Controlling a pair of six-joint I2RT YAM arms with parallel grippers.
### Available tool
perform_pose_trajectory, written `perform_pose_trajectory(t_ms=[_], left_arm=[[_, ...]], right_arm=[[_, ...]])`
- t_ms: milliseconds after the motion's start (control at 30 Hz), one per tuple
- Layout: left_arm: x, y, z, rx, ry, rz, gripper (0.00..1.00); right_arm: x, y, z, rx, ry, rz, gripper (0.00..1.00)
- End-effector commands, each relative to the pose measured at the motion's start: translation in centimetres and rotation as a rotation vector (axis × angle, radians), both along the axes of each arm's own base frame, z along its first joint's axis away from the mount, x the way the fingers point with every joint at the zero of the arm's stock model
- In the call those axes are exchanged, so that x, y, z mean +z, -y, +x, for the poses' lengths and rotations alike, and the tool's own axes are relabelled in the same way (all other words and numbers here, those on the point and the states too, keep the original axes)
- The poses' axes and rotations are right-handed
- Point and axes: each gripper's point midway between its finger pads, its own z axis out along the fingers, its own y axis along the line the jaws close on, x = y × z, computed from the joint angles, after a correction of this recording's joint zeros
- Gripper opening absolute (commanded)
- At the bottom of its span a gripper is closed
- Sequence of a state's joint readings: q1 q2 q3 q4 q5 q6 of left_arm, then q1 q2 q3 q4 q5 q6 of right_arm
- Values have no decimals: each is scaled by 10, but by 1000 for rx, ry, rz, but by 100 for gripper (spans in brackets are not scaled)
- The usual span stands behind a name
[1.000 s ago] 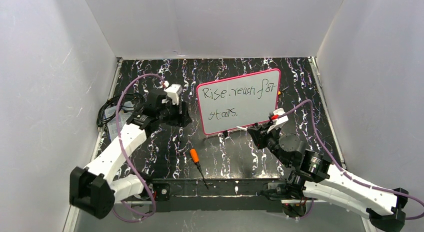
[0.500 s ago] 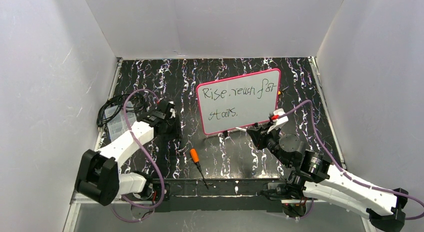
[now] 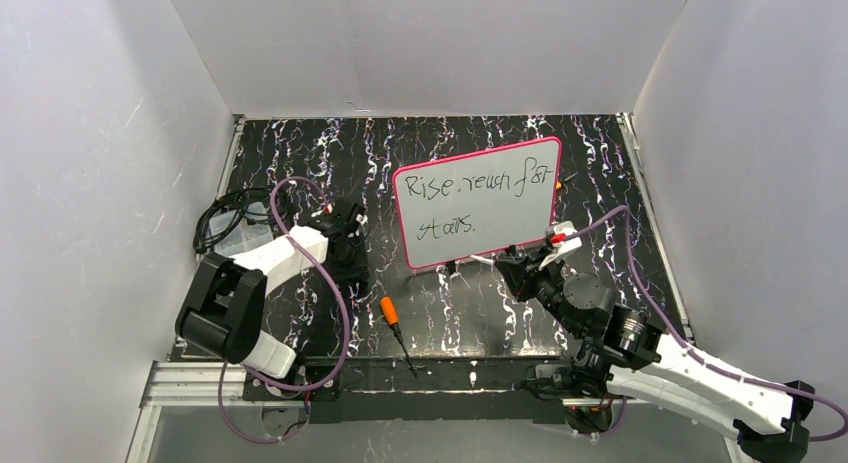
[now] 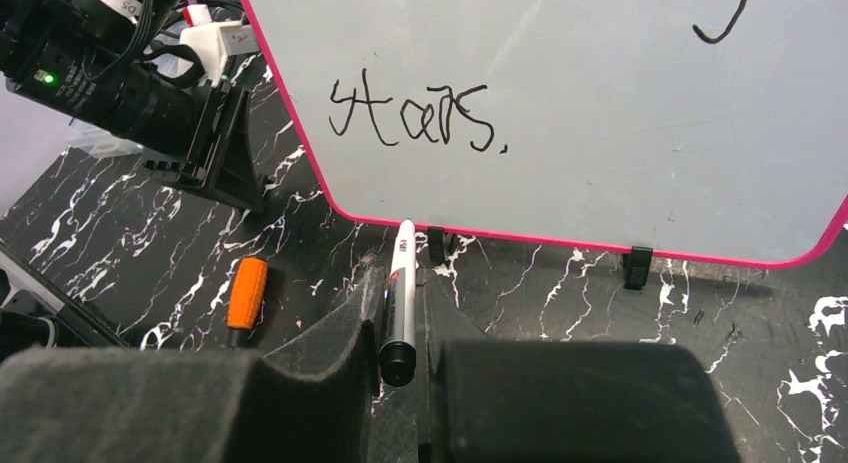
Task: Write a sentence on the whiteboard
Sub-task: Pick up the pen cap from the center of the board.
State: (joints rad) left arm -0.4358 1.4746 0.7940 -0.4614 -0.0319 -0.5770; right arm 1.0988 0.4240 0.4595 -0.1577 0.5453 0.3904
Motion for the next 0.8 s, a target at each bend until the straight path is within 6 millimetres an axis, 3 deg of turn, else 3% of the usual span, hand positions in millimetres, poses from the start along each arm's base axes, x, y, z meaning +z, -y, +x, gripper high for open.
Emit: perform_pose_trajectory(t_ms=[0,233,467,667,767], left_arm=[[1,-4,11,12,18,51,33],[1,-21,4,7,2,134,25],[-9,-20,0,1,-27,132,22],[-9,-20,1,5,-9,123,0],[2,-27,2,30,61,129,0]], right_arm=[[8,-5,1,-1,9,65,1],[3,-9,3,4,-2,46,1],[4,-11,3,6,-4,60,1],[9,-8,3,-12,-8,80,1],[18,2,9,-92,-34,123,1]])
